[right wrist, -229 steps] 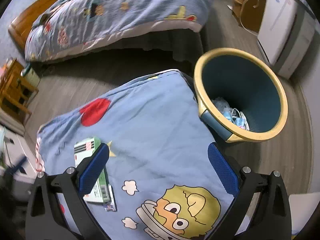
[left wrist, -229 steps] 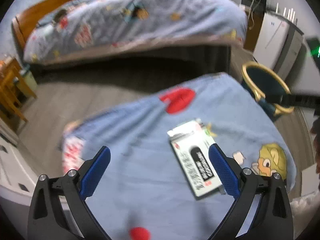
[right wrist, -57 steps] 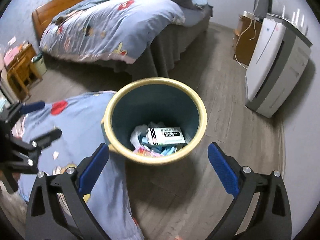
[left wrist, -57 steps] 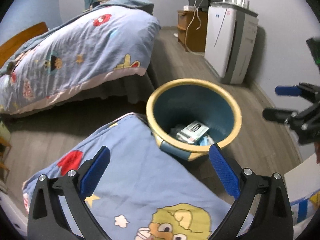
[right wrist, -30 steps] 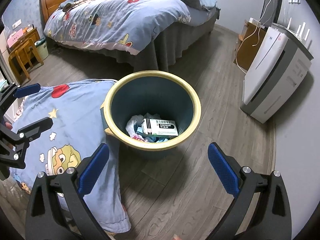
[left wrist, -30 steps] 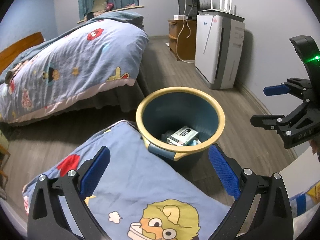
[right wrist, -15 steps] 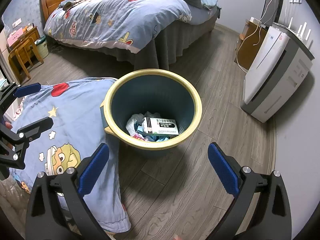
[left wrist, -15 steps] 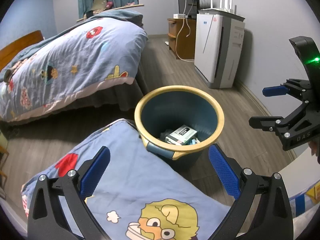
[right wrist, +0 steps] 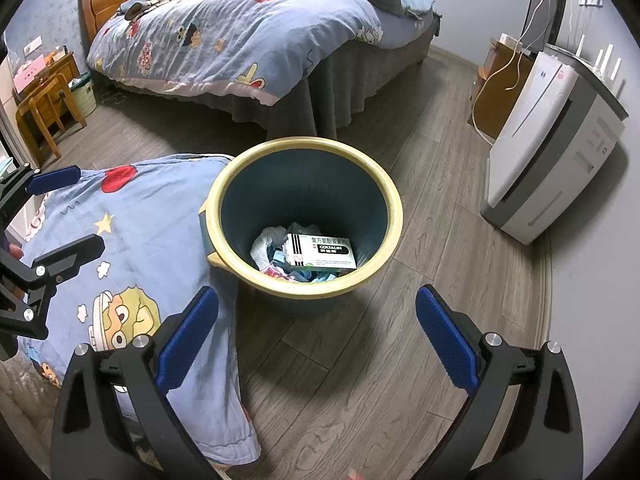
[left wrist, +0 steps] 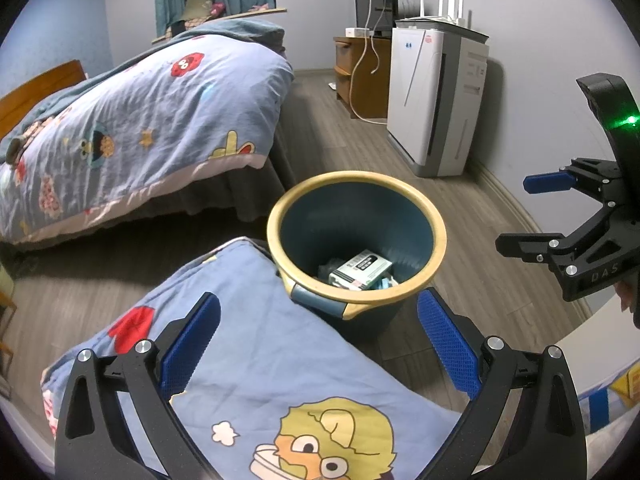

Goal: Collect trash

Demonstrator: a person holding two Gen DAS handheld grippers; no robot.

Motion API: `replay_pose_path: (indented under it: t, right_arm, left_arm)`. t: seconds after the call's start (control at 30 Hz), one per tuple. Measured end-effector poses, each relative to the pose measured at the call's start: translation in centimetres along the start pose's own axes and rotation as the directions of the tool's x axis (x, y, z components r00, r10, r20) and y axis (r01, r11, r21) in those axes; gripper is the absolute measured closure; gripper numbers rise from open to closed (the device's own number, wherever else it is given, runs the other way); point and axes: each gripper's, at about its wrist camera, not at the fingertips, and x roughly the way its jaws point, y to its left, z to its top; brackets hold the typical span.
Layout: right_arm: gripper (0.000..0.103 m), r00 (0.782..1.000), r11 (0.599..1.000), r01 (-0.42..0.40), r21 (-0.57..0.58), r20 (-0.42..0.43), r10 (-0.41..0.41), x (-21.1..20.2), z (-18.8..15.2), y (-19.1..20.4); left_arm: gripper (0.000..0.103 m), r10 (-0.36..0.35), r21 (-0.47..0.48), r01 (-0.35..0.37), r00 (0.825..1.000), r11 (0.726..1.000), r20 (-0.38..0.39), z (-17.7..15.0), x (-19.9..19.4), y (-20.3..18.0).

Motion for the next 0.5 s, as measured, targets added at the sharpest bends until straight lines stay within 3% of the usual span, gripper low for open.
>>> replay_pose_path:
  t: [0.5]
  right_arm:
    - [0.006,1.0,1.0,0.007,0.001,-0.002,-0.007,0.04,-0.33,-0.02]
  left_arm:
    - [0.005,-0.005,0.0,0.005,1.0,1.0,-0.003,-0.11,0.06,-0.13]
